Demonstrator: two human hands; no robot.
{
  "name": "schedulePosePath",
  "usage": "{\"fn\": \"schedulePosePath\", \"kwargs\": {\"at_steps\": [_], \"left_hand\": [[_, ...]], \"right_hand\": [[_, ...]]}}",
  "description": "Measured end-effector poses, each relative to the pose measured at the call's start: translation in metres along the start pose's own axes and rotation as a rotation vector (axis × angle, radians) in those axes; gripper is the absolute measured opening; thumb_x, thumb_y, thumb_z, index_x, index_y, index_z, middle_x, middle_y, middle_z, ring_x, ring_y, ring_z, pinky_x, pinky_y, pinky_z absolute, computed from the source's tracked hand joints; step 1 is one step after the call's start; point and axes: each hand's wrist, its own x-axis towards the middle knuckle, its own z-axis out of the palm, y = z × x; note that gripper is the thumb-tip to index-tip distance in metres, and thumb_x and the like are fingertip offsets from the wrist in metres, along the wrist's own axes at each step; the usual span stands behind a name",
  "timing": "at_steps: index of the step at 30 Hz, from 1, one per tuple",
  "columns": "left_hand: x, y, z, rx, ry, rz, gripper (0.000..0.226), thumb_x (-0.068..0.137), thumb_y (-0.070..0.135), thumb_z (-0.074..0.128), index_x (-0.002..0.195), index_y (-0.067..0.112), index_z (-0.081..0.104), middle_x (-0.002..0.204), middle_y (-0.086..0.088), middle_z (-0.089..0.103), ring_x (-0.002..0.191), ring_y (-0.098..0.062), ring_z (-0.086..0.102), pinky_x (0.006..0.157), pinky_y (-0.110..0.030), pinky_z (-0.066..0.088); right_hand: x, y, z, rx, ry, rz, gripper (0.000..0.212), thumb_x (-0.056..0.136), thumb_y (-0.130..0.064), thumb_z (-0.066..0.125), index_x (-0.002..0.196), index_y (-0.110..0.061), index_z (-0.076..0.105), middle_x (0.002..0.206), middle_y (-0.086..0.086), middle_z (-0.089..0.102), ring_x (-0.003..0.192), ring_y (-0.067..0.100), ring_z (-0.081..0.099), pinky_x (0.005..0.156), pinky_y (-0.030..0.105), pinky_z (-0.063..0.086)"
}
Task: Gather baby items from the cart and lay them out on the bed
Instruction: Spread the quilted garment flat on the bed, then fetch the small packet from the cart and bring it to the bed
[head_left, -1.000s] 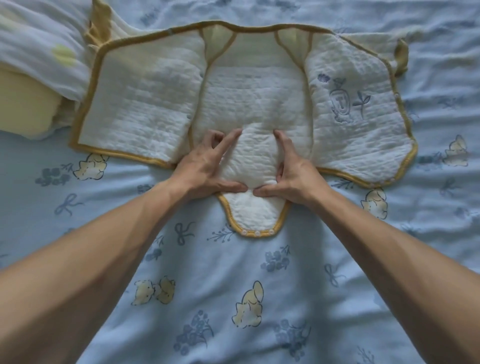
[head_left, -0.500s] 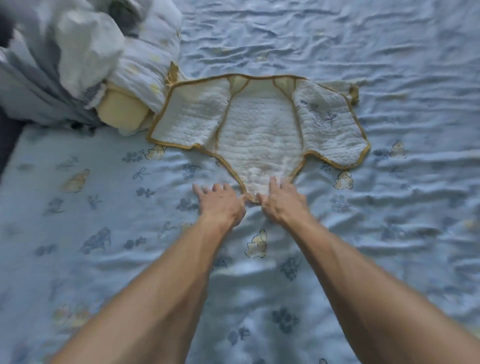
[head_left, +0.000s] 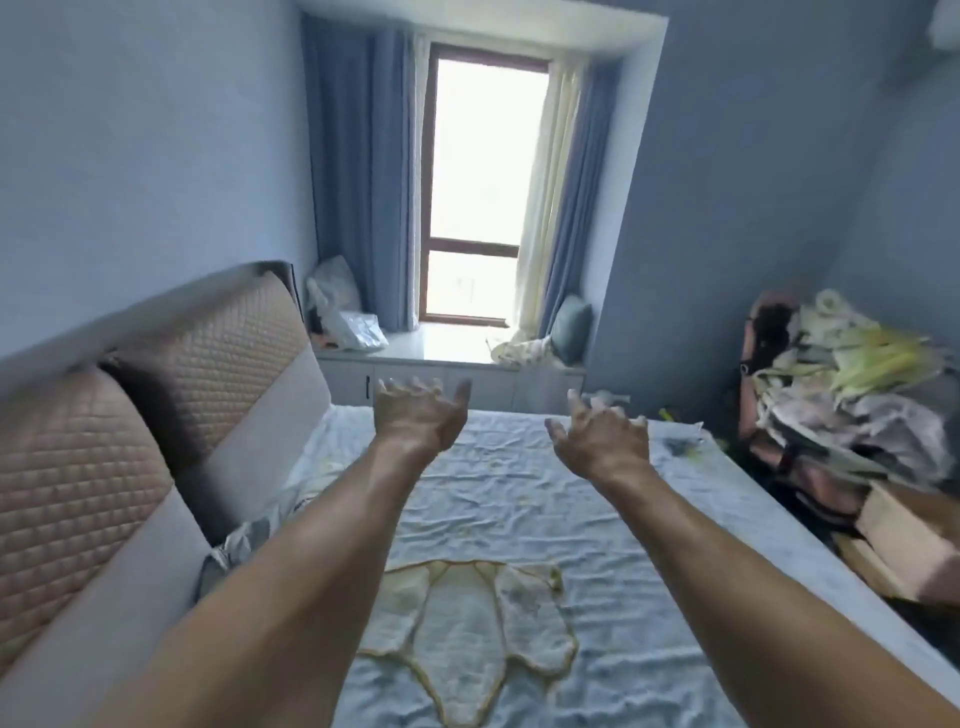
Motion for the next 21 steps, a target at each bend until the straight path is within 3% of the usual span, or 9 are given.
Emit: {"fn": "schedulePosePath", "kwargs": {"at_steps": [4, 8, 13, 21], "left_hand": [[-0.039, 0.013, -0.137, -0.081, 0.223, 0.097, 0.072, 0.095, 0.060, 0.007, 0.145, 0.016, 0.035, 0.152, -0.013, 0.032, 0.139, -0.031, 0.030, 0.113, -0.046, 0.019], [-0.088, 0.014, -0.227, -0.126, 0.267, 0.142, 0.070, 0.096, 0.060, 0.011, 0.145, 0.016, 0.036, 0.154, -0.013, 0.028, 0.141, -0.031, 0.027, 0.113, -0.046, 0.017], [-0.146, 0.041, -0.291, -0.133, 0.280, 0.260, 0.068, 0.096, 0.059, 0.013, 0.144, 0.017, 0.037, 0.149, -0.014, 0.034, 0.136, -0.031, 0.031, 0.110, -0.042, 0.020], [-0.218, 0.141, -0.353, -0.257, 0.318, 0.536, 0.070, 0.094, 0.062, 0.013, 0.146, 0.021, 0.034, 0.153, -0.012, 0.031, 0.140, -0.030, 0.028, 0.113, -0.045, 0.017]], "right_hand": [[-0.039, 0.019, -0.151, 0.010, 0.178, 0.092, 0.057, 0.097, -0.050, 0.027, 0.147, -0.022, 0.027, 0.149, 0.009, 0.037, 0.134, 0.029, 0.037, 0.111, 0.053, 0.023], [-0.102, 0.037, -0.253, 0.007, 0.210, 0.178, 0.060, 0.098, -0.052, 0.024, 0.150, -0.022, 0.023, 0.156, 0.009, 0.025, 0.140, 0.032, 0.029, 0.114, 0.052, 0.021], [-0.184, 0.067, -0.330, -0.058, 0.185, 0.333, 0.063, 0.097, -0.057, 0.023, 0.152, -0.028, 0.012, 0.160, 0.006, 0.012, 0.144, 0.031, 0.020, 0.116, 0.050, 0.017], [-0.309, 0.187, -0.425, -0.168, 0.236, 0.688, 0.067, 0.096, -0.060, 0.022, 0.152, -0.027, 0.009, 0.160, 0.008, 0.012, 0.145, 0.032, 0.017, 0.116, 0.052, 0.016]]}}
